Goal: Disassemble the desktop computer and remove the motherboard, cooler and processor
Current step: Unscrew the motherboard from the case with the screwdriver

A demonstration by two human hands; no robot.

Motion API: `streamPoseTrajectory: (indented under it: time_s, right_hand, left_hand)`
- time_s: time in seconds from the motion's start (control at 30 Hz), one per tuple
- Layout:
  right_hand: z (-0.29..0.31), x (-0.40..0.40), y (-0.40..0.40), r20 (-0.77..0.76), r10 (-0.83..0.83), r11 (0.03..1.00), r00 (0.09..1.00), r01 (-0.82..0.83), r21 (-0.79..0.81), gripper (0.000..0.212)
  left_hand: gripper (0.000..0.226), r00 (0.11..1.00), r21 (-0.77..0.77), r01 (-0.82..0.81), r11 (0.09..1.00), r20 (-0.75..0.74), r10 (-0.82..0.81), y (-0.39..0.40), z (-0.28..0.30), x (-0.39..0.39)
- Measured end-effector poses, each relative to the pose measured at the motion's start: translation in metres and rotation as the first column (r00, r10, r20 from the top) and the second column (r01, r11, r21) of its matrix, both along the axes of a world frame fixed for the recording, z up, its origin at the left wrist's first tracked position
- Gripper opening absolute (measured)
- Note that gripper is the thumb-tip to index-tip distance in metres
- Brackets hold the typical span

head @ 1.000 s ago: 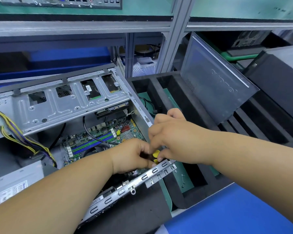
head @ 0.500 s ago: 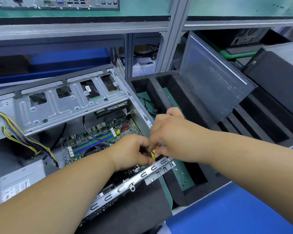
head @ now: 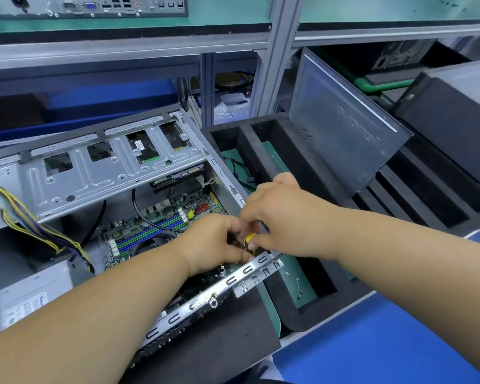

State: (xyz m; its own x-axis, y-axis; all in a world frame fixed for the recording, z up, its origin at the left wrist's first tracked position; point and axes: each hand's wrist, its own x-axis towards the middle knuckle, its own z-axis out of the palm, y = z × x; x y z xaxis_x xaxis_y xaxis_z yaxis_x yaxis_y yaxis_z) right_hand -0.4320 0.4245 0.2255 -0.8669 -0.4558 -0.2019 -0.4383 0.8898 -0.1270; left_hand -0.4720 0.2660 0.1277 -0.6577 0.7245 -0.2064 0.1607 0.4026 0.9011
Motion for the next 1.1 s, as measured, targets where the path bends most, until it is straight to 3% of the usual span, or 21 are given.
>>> streamPoseTrajectory:
  time_s: [0.2,0.27,0.3,0.33,0.4,0.43,0.5,0.63,0.87,1.1]
  right_hand:
    - [-0.004,-0.007,-0.003,0.028,0.007,1.000,1.000,-0.008,0.028,0.012]
    - [-0.002,-0.007,0.000,0.058,-0.031,0.997,0.998,0.034,-0.069,0.010]
    - [-0.001,-0.007,0.000,0.117,-0.078,0.976,0.990,0.100,-0.192,0.010]
    - [0.000,-0.007,0.000,0.221,-0.130,0.914,0.967,0.203,-0.351,0.011]
    - [0.001,-0.009,0.000,0.446,-0.149,0.685,0.883,0.417,-0.597,0.012]
    - [0.000,-0.009,0.001,0.500,-0.134,0.602,0.855,0.471,-0.645,0.013]
    - [-0.004,-0.010,0.002,0.542,-0.112,0.549,0.833,0.507,-0.665,0.011]
    - [-0.009,-0.010,0.005,0.527,-0.150,0.614,0.837,0.496,-0.614,0.007]
    - [-0.013,-0.007,-0.002,0.243,-0.205,0.904,0.948,0.278,-0.325,0.016]
    - [-0.007,-0.013,-0.005,0.168,-0.202,0.958,0.965,0.230,-0.171,0.014]
  left_hand:
    - [0.018,0.998,0.033,0.052,0.998,0.045,-0.054,-0.007,0.002,-0.001]
    - [0.012,0.998,0.006,0.063,0.998,0.022,-0.063,-0.009,0.000,-0.002]
    - [0.012,0.998,-0.019,0.056,0.998,0.005,-0.056,-0.008,0.000,-0.003]
    - [0.016,0.999,-0.051,0.046,0.998,-0.022,-0.047,-0.008,-0.001,-0.003]
    - [0.020,0.996,-0.097,0.035,0.995,-0.078,-0.042,-0.006,-0.002,-0.004]
    - [0.020,0.995,-0.095,0.030,0.995,-0.092,-0.039,-0.005,-0.003,-0.004]
    - [0.021,0.995,-0.089,0.013,0.996,-0.096,-0.021,-0.004,-0.004,-0.004]
    - [0.034,0.989,-0.143,-0.034,0.989,-0.147,0.013,-0.001,-0.008,-0.003]
    - [0.032,0.989,-0.085,-0.014,0.996,-0.150,0.001,-0.001,-0.009,-0.003]
    - [0.023,0.999,-0.013,0.046,0.999,-0.002,-0.046,-0.013,0.001,-0.010]
